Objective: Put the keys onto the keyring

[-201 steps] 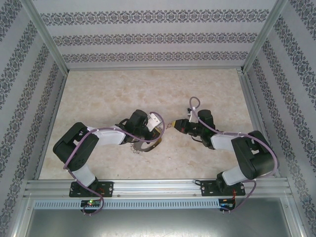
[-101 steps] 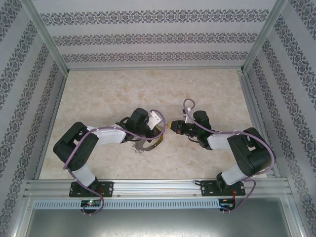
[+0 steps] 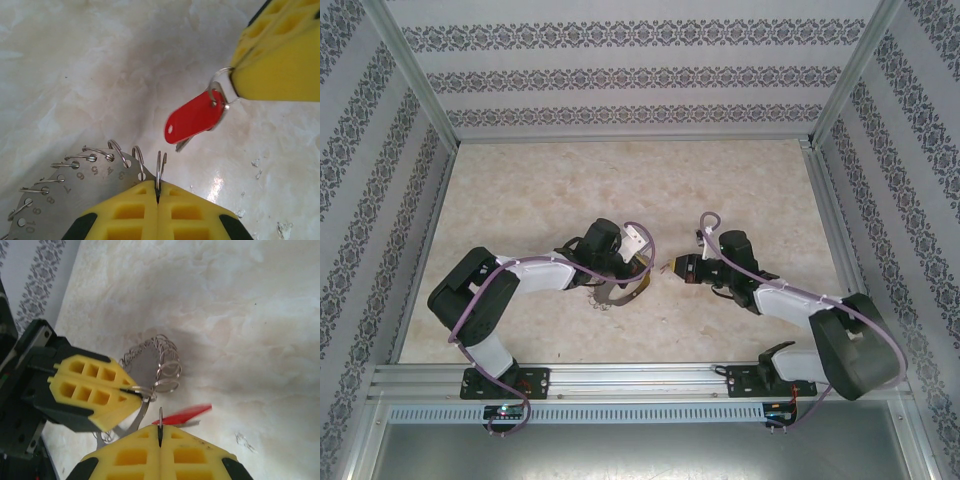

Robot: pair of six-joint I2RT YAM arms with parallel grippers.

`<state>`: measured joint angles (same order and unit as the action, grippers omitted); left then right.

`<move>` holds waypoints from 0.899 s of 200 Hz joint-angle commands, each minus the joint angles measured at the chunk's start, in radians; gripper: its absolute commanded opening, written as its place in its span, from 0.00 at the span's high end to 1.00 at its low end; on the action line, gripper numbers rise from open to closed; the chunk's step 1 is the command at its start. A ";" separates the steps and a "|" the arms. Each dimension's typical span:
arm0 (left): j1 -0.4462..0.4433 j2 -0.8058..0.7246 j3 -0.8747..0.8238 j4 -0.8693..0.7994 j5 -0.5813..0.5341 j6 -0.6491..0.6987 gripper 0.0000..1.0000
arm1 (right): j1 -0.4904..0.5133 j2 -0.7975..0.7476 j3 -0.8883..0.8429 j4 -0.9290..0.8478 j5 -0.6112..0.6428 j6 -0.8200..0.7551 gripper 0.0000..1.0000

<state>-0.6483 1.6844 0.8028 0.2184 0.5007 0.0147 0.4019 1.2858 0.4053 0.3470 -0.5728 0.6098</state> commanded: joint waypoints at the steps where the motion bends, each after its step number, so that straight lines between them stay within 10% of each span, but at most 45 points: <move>1: -0.012 0.002 0.019 -0.006 0.005 0.013 1.00 | 0.011 -0.022 0.061 -0.188 -0.011 -0.148 1.00; 180: -0.011 0.005 0.029 -0.021 0.008 0.037 1.00 | 0.100 0.180 0.237 -0.181 -0.094 -0.277 1.00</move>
<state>-0.6483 1.6844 0.8124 0.1932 0.4942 0.0265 0.4892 1.4433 0.6136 0.1276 -0.6456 0.3405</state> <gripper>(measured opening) 0.055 0.064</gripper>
